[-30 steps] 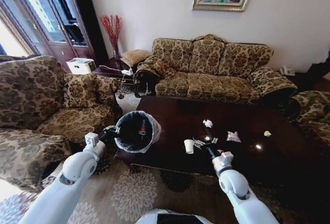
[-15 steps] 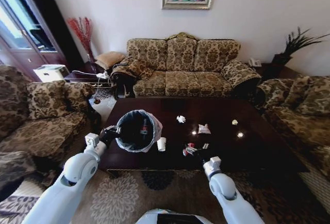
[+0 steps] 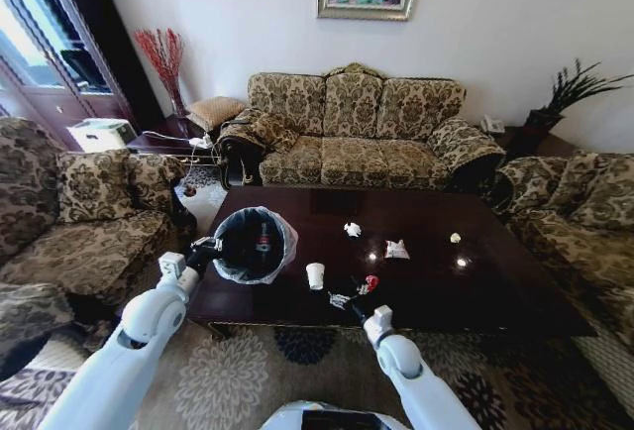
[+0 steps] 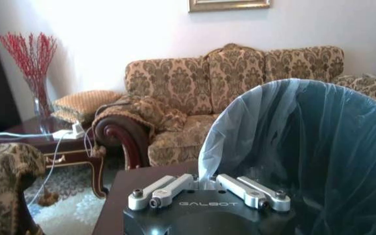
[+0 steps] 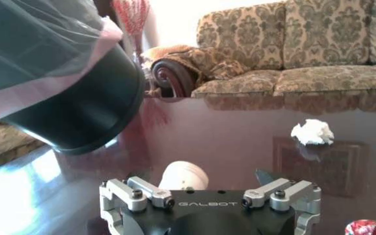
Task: Move to the front of the table and place the trash on the table into the trash bin.
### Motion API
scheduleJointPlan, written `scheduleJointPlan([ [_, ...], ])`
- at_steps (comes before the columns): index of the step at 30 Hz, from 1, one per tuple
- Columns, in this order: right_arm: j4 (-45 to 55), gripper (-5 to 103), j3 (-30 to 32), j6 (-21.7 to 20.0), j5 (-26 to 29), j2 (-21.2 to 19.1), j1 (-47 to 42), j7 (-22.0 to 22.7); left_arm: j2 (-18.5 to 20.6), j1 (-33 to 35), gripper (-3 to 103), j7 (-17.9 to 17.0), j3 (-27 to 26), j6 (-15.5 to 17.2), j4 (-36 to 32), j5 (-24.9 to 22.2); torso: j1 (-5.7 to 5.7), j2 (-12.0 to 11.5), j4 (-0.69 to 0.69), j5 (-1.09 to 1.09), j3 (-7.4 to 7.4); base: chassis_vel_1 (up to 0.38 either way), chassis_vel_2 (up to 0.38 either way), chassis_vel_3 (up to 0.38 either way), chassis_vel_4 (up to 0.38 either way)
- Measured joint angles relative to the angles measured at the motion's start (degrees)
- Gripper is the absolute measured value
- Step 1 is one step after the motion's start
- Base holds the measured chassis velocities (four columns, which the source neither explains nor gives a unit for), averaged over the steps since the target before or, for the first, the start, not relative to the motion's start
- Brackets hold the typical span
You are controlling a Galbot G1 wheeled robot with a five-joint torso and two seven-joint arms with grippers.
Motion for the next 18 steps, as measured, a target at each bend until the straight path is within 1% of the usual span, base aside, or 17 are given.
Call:
scheduleJointPlan([
  [2,-4.2,100,-1.1,0.6,1.3,2.2,3.1,1.0,0.0,-0.3,1,0.0,0.0,-0.6,0.7,0.7,0.01,0.0,-0.01,-0.06,0.0,0.0,0.0,0.0,0.0],
  [3,-4.2,100,-1.1,0.6,1.3,2.2,3.1,1.0,0.0,-0.3,1,0.0,0.0,-0.6,0.7,0.7,0.01,0.0,-0.01,-0.06,0.0,0.0,0.0,0.0,0.0],
  [6,-8.4,100,-2.2,0.9,3.0,4.5,6.2,0.5,0.2,-1.0,1,0.0,-0.3,-1.2,2.2,3.0,0.01,0.0,0.02,-0.08,0.0,0.0,0.0,0.0,0.0],
  [9,-10.3,100,-2.6,1.0,3.3,5.5,7.4,0.1,0.5,-1.4,1,-0.2,-0.4,-1.2,3.1,3.6,0.01,0.0,0.05,-0.08,0.0,0.0,0.0,0.0,0.0],
  [12,-13.9,100,-3.1,1.0,3.7,7.7,9.8,-0.1,1.1,-1.9,1,-0.4,-0.5,-1.3,4.4,3.6,0.0,0.0,0.03,-0.07,0.0,0.0,0.0,0.0,0.0],
  [18,-18.1,100,-4.2,0.6,5.0,8.7,12.1,0.0,1.3,-2.2,1,-0.3,-0.6,-1.4,4.6,2.3,0.01,0.0,0.01,-0.06,0.0,0.0,0.0,0.0,0.0],
])
